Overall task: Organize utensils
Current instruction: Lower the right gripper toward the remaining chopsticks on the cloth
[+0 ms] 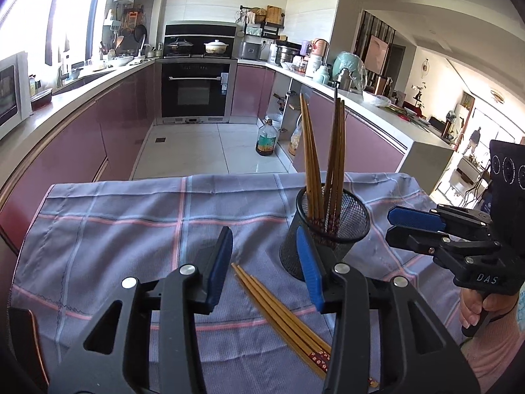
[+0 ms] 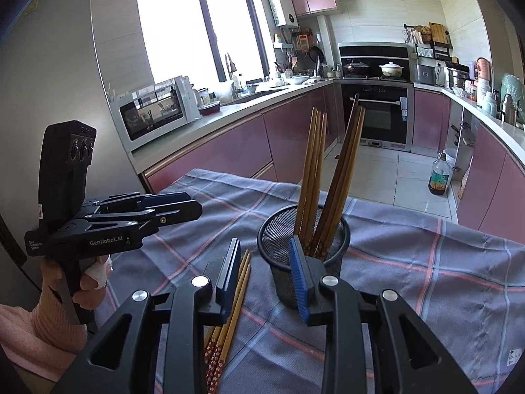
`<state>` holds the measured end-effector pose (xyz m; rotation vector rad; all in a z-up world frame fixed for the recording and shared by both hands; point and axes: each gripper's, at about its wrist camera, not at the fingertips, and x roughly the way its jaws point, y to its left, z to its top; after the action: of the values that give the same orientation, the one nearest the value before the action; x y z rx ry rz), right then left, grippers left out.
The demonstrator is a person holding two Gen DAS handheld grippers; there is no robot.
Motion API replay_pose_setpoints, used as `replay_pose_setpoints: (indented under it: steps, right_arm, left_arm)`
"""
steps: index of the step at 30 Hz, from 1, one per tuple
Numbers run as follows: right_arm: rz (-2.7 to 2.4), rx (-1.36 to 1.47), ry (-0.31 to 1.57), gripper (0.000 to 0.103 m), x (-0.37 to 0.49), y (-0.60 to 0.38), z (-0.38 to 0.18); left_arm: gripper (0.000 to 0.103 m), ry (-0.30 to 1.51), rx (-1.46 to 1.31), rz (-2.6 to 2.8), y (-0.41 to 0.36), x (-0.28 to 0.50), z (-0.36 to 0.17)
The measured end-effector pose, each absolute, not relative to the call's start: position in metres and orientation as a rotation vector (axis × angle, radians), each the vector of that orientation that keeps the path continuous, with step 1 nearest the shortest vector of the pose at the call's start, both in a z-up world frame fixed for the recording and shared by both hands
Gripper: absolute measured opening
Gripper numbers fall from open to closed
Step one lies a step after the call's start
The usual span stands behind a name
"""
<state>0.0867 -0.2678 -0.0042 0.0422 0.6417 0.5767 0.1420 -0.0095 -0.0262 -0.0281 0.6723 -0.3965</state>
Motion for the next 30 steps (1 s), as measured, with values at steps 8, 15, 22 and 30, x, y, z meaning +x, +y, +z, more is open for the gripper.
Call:
replay_pose_setpoints:
  steps: [8, 15, 22, 30]
  right_arm:
    - [0.609, 0.034, 0.787, 0.028, 0.083, -0.251, -0.052]
    - [0.618, 0.029, 0.859, 0.028, 0.082, -0.237, -0.077]
    - [0.621, 0.028, 0.879, 0.028, 0.082, -0.231, -0.085]
    - [0.612, 0.027, 0.890, 0.028, 0.084, -0.229, -0.091]
  left_arm:
    - [0.041, 0.786, -0.019, -0.383, -0.001, 0.130, -0.070]
    - [0.041, 0.868, -0.005, -0.391, -0.007, 0.127, -0.103]
    - [0.041, 0.909, 0.014, -0.398, -0.019, 0.131, -0.118]
    - [0.040, 0.944, 0.054, -0.380, -0.030, 0.137, -0.132]
